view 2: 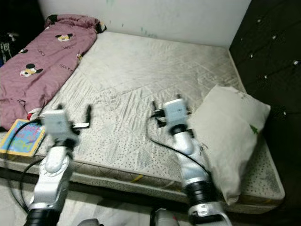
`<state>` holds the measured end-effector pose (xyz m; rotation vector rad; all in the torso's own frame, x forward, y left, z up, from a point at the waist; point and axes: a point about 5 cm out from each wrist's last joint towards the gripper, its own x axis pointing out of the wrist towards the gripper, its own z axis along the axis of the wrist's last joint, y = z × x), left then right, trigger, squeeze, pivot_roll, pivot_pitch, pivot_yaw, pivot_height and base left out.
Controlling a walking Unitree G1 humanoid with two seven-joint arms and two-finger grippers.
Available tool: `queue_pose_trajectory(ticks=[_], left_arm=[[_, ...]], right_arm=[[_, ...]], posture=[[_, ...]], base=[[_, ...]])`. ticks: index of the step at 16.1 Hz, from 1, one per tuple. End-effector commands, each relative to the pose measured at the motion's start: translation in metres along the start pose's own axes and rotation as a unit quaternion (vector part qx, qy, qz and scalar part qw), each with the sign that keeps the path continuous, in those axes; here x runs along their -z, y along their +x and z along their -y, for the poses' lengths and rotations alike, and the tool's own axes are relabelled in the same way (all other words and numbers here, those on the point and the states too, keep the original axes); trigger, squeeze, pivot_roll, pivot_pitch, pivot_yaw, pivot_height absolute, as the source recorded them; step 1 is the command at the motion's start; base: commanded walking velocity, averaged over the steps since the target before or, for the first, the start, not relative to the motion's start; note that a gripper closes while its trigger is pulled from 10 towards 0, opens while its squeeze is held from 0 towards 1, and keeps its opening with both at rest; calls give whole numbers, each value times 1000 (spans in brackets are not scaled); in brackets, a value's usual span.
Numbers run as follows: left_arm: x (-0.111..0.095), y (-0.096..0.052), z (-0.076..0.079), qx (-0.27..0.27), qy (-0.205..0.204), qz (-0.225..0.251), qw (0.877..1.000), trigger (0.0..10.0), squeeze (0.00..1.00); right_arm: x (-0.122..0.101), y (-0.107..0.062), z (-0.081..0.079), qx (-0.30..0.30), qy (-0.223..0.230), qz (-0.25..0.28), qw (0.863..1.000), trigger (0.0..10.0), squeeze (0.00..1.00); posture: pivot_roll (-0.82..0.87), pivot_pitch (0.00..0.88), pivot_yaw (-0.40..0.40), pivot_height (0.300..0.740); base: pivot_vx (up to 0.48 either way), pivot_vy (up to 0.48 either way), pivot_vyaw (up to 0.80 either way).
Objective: Clean up the room
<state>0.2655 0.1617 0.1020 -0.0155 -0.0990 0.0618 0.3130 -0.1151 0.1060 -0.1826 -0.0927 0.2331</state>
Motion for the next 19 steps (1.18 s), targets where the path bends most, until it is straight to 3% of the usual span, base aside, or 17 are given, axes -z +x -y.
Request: queue_pose_trajectory(ticks=[1, 5, 7, 11, 14, 19], left_arm=[[6, -1, 1, -1, -10, -14, 1000, 10000, 0], [8, 4, 5, 4, -14, -25, 1000, 10000, 0], [10, 9, 14, 20, -23, -30, 999, 10000, 0], [5, 14, 27, 46, -17, -17, 999, 10000, 0], [4, 12, 24, 36, -13, -17, 999, 10000, 0], [0, 10, 18, 27, -9, -10, 1000, 10000, 0]], right_arm=[[4, 0, 6, 8, 0, -5, 1000, 10000, 0], [5, 0, 3, 22, 5, -6, 1000, 10000, 0], [7, -4, 0, 26, 6, -4, 1000, 10000, 0], [10, -9, 3, 25, 4, -9, 1000, 10000, 0], [9, -7, -1, 10, 3, -9, 1000, 10000, 0], [4, -2, -8, -6, 9, -5, 1000, 10000, 0]], posture=[[6, 0, -12, 740], [-36, 0, 33, 740], [-73, 0, 51, 740], [-74, 0, 18, 740], [-52, 0, -5, 740], [-16, 0, -33, 740]], base=[[0, 0, 0], [0, 0, -500], [0, 0, -800], [0, 0, -547], [0, 0, 0], [0, -339, 0]])
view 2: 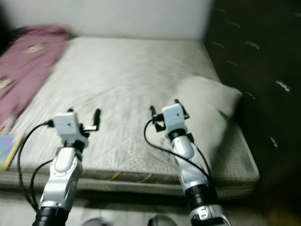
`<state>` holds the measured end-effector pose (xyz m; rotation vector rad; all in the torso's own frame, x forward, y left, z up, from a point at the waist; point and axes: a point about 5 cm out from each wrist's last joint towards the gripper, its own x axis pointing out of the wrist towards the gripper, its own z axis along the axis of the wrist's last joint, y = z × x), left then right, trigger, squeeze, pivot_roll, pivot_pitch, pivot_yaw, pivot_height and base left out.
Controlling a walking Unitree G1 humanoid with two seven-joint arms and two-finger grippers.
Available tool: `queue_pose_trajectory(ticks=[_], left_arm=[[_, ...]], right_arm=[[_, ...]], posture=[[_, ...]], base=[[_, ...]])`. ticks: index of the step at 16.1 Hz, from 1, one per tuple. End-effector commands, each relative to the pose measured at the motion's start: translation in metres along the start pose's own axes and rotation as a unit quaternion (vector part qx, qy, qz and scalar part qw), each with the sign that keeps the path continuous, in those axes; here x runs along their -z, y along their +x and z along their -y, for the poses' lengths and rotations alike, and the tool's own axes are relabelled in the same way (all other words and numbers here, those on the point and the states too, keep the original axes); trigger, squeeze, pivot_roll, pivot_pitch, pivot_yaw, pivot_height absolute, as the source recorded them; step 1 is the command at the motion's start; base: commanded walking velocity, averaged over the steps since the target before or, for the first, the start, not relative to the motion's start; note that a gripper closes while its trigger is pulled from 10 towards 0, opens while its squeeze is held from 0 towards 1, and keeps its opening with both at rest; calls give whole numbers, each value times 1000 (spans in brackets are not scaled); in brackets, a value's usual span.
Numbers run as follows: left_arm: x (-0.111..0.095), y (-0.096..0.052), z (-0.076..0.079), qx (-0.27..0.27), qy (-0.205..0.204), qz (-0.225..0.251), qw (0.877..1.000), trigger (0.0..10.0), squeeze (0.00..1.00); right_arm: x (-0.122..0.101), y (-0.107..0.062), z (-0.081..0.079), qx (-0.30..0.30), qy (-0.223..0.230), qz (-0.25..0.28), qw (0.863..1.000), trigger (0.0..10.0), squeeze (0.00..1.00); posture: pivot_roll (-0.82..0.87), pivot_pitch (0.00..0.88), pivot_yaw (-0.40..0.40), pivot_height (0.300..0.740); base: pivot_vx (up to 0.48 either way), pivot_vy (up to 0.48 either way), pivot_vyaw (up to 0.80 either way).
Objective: Clean up the room
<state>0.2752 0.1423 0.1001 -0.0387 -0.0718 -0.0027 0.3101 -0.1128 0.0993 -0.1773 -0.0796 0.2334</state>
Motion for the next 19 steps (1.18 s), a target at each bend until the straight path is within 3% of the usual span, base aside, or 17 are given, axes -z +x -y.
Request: queue_pose_trajectory(ticks=[1, 6, 19], left_arm=[[-4, 1, -3, -7, 4, 7, 1000, 10000, 0], [-5, 3, -2, -7, 4, 8, 1000, 10000, 0], [-7, 0, -2, -6, 1, 9, 1000, 10000, 0]], right_arm=[[-2, 1, -4, -7, 6, 2, 1000, 10000, 0], [-2, 1, -2, -5, 4, 3, 1000, 10000, 0], [-2, 0, -3, 2, 16, -1, 1000, 10000, 0]], posture=[[-15, 0, -35, 740], [-28, 0, -27, 740], [-12, 0, -27, 740]], base=[[0, -360, 0], [0, -262, 0], [0, 0, 0]])
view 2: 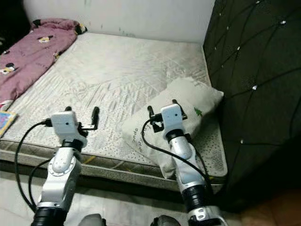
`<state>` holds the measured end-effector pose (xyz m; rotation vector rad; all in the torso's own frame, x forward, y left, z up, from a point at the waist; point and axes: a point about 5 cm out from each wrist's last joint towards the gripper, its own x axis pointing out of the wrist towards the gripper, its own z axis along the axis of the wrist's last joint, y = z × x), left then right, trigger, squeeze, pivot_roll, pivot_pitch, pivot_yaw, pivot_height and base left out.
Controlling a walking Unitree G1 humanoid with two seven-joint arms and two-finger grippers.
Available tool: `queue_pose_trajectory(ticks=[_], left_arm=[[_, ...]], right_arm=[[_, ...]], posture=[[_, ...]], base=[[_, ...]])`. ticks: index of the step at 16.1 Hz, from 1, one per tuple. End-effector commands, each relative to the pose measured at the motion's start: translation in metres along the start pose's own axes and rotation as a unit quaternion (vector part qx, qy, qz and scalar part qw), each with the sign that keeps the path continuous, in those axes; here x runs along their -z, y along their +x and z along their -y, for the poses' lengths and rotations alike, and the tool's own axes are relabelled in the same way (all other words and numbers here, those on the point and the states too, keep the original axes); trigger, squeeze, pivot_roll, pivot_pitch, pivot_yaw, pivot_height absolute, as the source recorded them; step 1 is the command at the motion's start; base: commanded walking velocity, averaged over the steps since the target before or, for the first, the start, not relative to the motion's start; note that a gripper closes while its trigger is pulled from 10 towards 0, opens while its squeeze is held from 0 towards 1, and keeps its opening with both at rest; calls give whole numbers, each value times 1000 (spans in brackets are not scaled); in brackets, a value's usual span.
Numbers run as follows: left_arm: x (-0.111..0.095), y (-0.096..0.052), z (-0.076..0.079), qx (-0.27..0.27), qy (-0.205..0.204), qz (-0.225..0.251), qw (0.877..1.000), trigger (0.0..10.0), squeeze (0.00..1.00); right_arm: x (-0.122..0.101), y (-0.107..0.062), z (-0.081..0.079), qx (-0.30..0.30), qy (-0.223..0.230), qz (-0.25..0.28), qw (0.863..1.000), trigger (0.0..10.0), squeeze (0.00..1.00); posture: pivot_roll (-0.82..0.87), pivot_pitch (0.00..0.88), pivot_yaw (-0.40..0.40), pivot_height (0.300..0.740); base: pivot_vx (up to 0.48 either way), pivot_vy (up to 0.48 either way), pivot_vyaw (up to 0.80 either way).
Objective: Clean up the room
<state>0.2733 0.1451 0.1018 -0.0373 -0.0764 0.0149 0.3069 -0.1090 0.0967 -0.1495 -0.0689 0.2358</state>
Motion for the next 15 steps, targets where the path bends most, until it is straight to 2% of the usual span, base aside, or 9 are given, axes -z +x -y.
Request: queue_pose_trajectory(ticks=[1, 4, 15], left_arm=[[-5, 2, 1, 3, 0, 7, 1000, 10000, 0], [-5, 2, 1, 3, 4, 7, 1000, 10000, 0], [-7, 2, 3, 0, -1, 10, 1000, 10000, 0]], right_arm=[[-4, 2, 2, 2, 1, 2, 1000, 10000, 0], [-4, 2, 2, 1, 1, 2, 1000, 10000, 0], [-7, 3, 5, 1, -4, 6, 1000, 10000, 0]], posture=[[-10, 0, -29, 740], [-6, 0, -35, 740], [-9, 0, -40, 740]], base=[[0, 0, 0], [0, 0, -610], [0, -319, 0]])
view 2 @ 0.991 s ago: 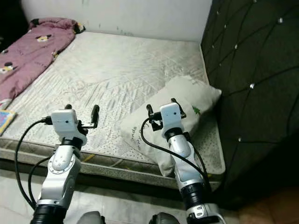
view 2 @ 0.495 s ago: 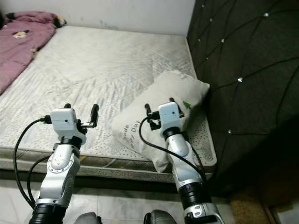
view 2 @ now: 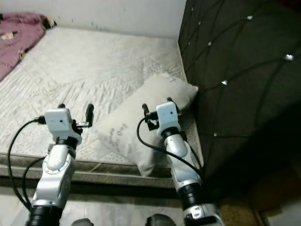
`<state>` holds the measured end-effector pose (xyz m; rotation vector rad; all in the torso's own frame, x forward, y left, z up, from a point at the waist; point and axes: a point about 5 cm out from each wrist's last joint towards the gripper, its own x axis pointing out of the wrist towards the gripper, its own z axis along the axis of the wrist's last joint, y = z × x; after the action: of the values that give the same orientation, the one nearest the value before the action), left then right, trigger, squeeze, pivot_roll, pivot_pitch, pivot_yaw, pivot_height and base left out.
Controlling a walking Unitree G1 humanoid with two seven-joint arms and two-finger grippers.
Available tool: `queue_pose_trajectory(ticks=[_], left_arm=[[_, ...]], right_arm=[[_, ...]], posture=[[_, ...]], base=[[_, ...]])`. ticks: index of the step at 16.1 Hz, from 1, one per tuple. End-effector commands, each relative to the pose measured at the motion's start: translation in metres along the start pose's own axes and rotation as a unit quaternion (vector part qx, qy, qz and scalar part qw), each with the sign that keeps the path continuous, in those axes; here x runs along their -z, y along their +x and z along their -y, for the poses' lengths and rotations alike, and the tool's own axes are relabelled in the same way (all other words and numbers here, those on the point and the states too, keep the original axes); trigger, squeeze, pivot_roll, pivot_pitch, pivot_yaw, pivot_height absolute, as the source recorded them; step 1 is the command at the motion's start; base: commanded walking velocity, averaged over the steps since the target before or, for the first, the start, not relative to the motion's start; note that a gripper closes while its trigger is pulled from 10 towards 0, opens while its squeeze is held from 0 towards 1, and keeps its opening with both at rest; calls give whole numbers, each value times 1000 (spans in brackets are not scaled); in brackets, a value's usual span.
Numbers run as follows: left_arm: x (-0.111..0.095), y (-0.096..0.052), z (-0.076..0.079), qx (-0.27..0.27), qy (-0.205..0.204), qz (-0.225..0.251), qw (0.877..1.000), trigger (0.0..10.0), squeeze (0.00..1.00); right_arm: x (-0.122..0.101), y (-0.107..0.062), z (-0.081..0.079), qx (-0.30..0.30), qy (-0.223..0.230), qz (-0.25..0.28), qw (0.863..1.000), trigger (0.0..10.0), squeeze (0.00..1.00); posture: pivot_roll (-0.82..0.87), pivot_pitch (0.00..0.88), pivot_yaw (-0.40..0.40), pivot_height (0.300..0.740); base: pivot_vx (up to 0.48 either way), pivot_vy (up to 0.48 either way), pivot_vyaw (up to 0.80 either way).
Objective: Clean up the room
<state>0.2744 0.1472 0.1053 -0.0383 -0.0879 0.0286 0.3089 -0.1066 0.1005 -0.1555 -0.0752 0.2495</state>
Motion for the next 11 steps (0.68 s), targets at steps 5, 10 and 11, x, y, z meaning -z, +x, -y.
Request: queue_pose_trajectory(ticks=[5, 10, 11], left_arm=[[-6, -2, 3, 5, -10, 12, 1000, 10000, 0], [-8, -4, 4, 14, -17, 17, 1000, 10000, 0], [-8, -4, 4, 16, -18, 17, 1000, 10000, 0]], right_arm=[[-4, 0, 7, 11, 0, 5, 1000, 10000, 0], [-4, -1, 7, 11, 2, 1, 1000, 10000, 0], [-4, -1, 7, 11, 1, 1, 1000, 10000, 0]], posture=[[-9, 0, -41, 740], [-10, 0, -40, 740], [-10, 0, -40, 740]], base=[[0, 0, 0], [0, 0, 0], [0, 0, 0]])
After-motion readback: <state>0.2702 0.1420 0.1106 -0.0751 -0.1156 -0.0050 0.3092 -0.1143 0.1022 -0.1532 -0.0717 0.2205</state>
